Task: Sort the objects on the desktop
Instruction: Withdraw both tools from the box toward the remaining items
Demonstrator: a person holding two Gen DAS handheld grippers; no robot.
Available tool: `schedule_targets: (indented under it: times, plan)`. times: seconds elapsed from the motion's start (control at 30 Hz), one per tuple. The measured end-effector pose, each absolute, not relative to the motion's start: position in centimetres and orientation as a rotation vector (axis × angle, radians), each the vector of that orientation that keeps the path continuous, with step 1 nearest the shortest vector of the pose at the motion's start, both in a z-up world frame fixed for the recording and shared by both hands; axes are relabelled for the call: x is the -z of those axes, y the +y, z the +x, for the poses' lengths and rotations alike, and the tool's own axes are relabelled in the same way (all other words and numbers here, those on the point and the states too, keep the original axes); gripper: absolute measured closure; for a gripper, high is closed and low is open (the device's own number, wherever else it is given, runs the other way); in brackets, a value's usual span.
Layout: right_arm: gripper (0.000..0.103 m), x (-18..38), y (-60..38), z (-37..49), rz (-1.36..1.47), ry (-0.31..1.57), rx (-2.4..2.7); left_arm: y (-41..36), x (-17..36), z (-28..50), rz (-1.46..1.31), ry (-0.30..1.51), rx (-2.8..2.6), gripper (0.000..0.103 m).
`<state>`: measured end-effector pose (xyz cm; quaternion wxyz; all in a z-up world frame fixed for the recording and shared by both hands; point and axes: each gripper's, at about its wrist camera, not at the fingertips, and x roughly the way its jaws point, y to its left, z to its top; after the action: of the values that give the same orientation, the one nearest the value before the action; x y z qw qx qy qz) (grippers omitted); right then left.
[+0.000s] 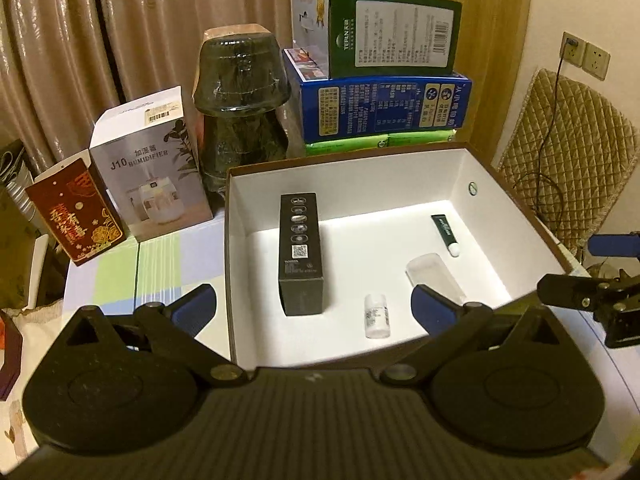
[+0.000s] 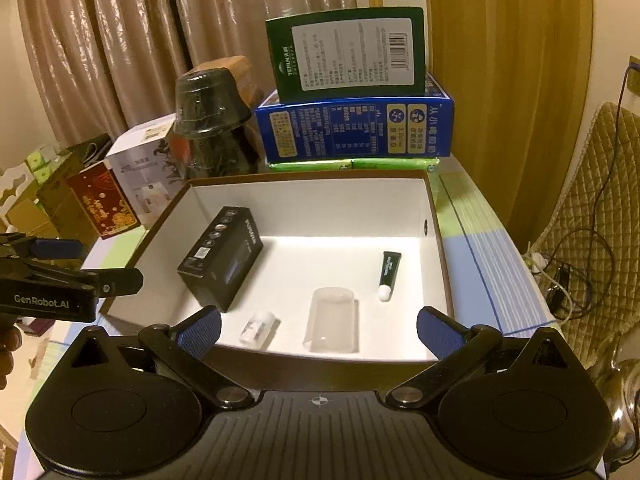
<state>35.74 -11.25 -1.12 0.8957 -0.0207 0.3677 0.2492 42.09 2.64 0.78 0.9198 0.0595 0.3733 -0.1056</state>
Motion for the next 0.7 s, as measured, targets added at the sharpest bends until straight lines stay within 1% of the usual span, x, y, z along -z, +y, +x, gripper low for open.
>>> schedule_targets:
  times: [0.37,0.7]
  plan:
    - [0.002,-0.1,-13.0,31.2,-0.068,0.743,-0.572,2.2,-2.3,36.3,0.111,0.768,0.158,0.001]
    - [0.002,0.1,-14.3,26.7,-0.053,0.774,-0.676,2.2,-1.5,30.4,0.109,0.808,0.11,0.001]
